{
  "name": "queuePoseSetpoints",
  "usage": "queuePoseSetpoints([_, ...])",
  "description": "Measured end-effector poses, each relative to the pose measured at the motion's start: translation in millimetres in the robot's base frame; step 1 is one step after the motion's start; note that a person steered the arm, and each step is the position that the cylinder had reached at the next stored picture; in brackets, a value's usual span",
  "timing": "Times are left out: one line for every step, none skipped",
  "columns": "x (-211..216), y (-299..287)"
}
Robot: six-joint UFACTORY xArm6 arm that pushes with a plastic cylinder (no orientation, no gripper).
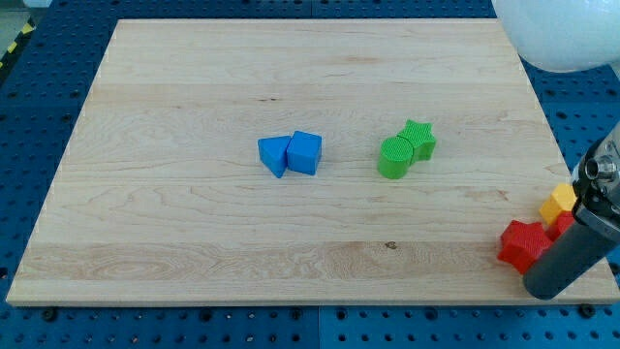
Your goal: Move yellow hexagon top right to green star
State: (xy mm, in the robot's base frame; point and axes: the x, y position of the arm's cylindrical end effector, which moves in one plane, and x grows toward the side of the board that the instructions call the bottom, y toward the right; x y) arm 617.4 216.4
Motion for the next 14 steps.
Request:
queuePoseSetpoints([0,3])
queuePoseSetpoints([-1,39])
queuePoseSetpoints([-1,74])
queuePoseSetpoints([-1,77])
queuePoseSetpoints([-23,88])
queuePoseSetpoints([-39,92])
queuePoseSetpoints([-55,75])
queuePoseSetpoints([-67,70])
queuePoseSetpoints([-73,62])
queuePoseSetpoints([-80,56])
queuePoseSetpoints([-79,56])
queuePoseSetpoints([-66,43])
queuePoseSetpoints([-71,42])
queuePoseSetpoints([-88,37])
